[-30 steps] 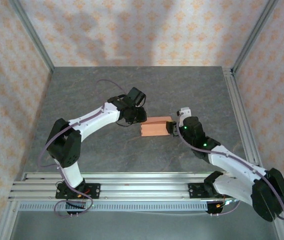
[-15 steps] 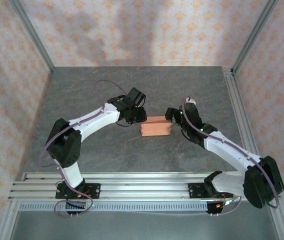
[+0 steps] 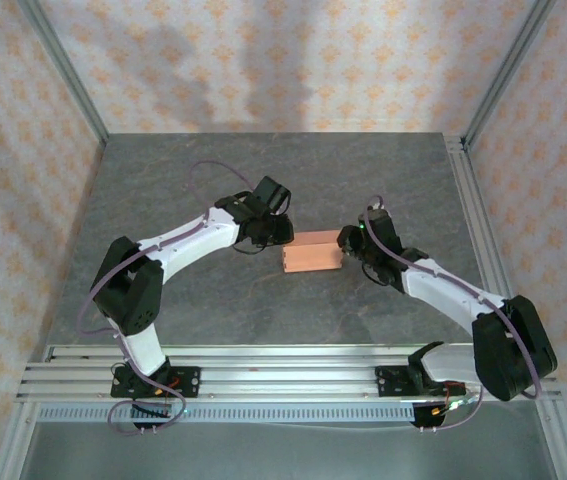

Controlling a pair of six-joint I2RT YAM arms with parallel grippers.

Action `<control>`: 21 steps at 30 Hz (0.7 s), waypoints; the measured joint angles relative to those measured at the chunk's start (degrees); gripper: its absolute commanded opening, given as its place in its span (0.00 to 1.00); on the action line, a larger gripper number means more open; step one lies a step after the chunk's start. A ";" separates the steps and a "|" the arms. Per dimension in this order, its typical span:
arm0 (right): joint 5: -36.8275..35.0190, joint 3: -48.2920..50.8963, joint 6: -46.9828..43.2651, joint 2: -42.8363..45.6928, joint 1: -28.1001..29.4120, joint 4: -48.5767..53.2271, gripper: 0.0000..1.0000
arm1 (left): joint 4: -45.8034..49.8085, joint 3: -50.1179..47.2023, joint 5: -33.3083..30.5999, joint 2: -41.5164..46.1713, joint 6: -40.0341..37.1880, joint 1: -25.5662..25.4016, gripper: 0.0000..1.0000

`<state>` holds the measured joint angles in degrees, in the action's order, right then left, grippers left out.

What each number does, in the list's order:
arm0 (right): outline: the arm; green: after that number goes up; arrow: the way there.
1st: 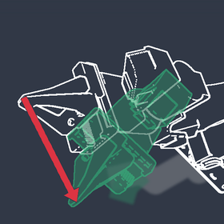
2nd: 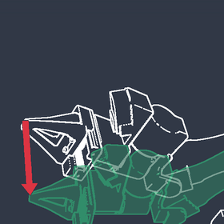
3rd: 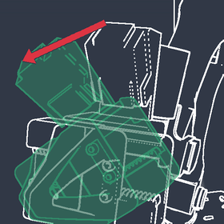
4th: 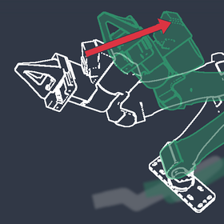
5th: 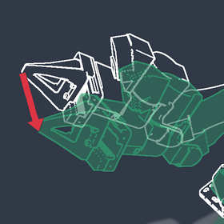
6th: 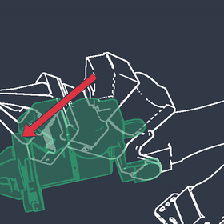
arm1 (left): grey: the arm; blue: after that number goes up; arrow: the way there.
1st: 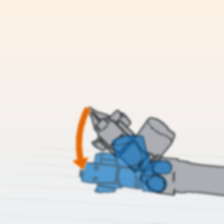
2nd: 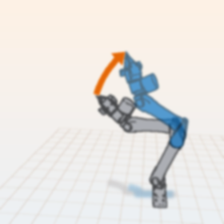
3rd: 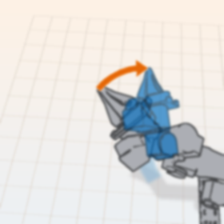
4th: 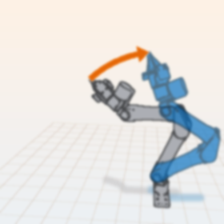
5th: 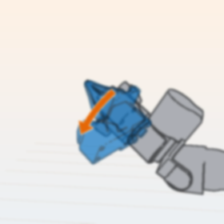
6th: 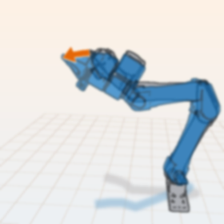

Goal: Fold the paper box

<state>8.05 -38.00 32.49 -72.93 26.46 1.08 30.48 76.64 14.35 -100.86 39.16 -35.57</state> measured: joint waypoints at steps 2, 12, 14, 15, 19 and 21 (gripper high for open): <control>0.39 0.98 -0.61 0.39 0.00 -1.68 0.19 | -0.57 -0.44 0.04 0.17 0.02 0.00 0.25; 1.92 3.56 -4.02 5.25 0.00 -2.45 0.58 | -4.42 -4.00 0.22 1.88 0.11 -0.04 0.24; 2.78 3.50 -4.20 5.68 0.00 -2.97 0.64 | -4.66 -4.09 0.20 1.88 0.11 -0.07 0.24; 3.32 3.39 -4.17 5.55 0.00 -3.13 0.64 | -4.70 -4.11 0.20 1.88 0.13 -0.07 0.24; 3.98 3.52 -3.89 2.86 0.00 -3.41 0.60 | -5.27 -4.42 0.20 1.99 0.28 -0.07 0.24; 4.26 4.28 -2.91 1.84 0.00 -4.94 0.53 | -5.51 -4.74 0.17 2.19 0.28 -0.15 0.24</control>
<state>12.32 -33.71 29.58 -71.09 26.46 -3.86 24.97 71.90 14.52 -98.67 39.44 -35.73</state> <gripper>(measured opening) 0.577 0.241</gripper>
